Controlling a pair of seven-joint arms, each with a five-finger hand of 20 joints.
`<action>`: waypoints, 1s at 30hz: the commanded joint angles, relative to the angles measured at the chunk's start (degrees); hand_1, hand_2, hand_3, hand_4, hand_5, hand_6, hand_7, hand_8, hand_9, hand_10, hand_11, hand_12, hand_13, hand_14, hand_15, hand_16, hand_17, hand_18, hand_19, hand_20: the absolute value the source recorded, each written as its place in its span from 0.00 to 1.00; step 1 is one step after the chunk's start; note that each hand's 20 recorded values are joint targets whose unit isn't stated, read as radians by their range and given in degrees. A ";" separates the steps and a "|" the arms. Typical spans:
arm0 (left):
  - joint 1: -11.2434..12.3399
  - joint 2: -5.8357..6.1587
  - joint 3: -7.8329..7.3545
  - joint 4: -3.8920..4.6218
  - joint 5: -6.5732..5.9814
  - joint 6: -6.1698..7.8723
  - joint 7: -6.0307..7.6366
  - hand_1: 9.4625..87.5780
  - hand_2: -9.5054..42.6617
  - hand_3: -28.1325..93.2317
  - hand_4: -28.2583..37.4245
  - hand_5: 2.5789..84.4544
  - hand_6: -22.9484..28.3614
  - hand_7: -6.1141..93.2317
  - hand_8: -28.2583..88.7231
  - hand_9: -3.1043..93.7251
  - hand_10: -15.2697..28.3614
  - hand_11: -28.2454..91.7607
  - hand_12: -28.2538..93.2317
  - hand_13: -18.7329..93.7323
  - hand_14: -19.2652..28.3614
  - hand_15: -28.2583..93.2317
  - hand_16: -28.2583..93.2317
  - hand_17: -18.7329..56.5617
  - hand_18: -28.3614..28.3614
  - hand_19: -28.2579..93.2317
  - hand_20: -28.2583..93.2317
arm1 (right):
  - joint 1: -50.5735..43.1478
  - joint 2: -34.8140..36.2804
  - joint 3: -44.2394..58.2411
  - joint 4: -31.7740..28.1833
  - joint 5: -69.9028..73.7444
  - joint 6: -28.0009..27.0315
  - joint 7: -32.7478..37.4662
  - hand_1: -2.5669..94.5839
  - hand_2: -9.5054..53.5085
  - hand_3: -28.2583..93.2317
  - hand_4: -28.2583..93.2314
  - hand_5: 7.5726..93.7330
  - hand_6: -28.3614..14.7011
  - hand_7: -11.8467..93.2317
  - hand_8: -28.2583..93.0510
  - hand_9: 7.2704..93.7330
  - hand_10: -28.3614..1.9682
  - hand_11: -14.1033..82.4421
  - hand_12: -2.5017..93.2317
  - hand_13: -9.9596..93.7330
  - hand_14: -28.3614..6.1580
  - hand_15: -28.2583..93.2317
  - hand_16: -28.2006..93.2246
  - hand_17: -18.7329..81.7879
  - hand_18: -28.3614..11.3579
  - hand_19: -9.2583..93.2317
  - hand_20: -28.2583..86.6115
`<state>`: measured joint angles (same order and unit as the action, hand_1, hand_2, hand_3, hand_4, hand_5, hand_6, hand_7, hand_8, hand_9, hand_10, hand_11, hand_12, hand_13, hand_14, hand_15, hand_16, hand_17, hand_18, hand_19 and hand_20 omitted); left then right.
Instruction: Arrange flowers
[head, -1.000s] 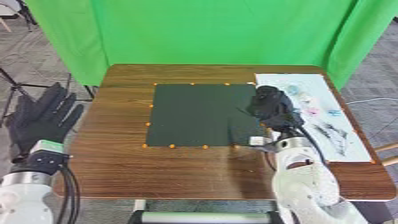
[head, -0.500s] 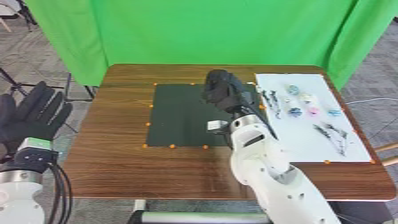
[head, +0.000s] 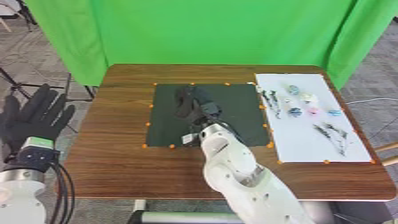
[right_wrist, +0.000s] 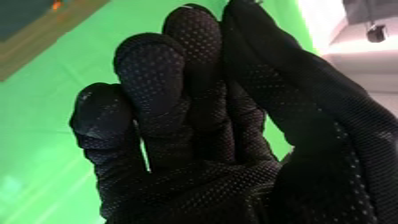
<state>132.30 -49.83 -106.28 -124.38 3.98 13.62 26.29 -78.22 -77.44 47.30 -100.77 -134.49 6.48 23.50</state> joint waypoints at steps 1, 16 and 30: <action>2.91 -0.63 -1.56 -0.55 -0.49 -0.14 1.59 0.24 0.36 0.83 0.00 0.44 0.58 0.20 0.16 0.35 0.62 0.39 0.29 0.35 0.62 0.45 0.15 0.18 0.71 0.51 0.30 | -1.15 3.77 1.32 -5.03 -5.87 -10.53 6.25 0.50 0.00 0.86 0.05 0.57 0.61 0.74 0.37 0.79 0.53 0.46 0.48 0.76 0.52 0.71 0.58 0.62 0.22 0.96 0.54; 1.63 -0.87 0.20 0.45 -0.16 -0.42 -1.98 0.24 0.37 0.83 0.00 0.44 0.58 0.20 0.16 0.35 0.62 0.40 0.29 0.35 0.62 0.45 0.15 0.18 0.71 0.51 0.30 | -1.18 0.35 3.89 -2.46 2.00 -25.69 16.24 0.35 0.44 0.93 0.13 0.66 0.38 0.19 0.16 0.80 0.32 0.42 0.27 0.75 0.35 0.76 0.53 0.63 0.12 1.00 0.58; -0.25 -1.16 1.98 1.09 0.89 -0.54 -4.47 0.24 0.38 0.83 0.00 0.44 0.58 0.20 0.16 0.34 0.62 0.40 0.29 0.35 0.63 0.46 0.15 0.18 0.72 0.52 0.30 | -4.47 -3.16 5.17 -1.88 6.24 -28.47 15.78 0.35 0.43 0.92 0.14 0.59 0.35 0.18 0.16 0.82 0.29 0.31 0.20 0.80 0.43 0.70 0.50 0.66 0.13 1.00 0.58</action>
<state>132.23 -50.39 -104.70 -123.55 4.26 13.59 23.14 -79.58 -78.72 52.72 -102.85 -129.81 -20.21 39.28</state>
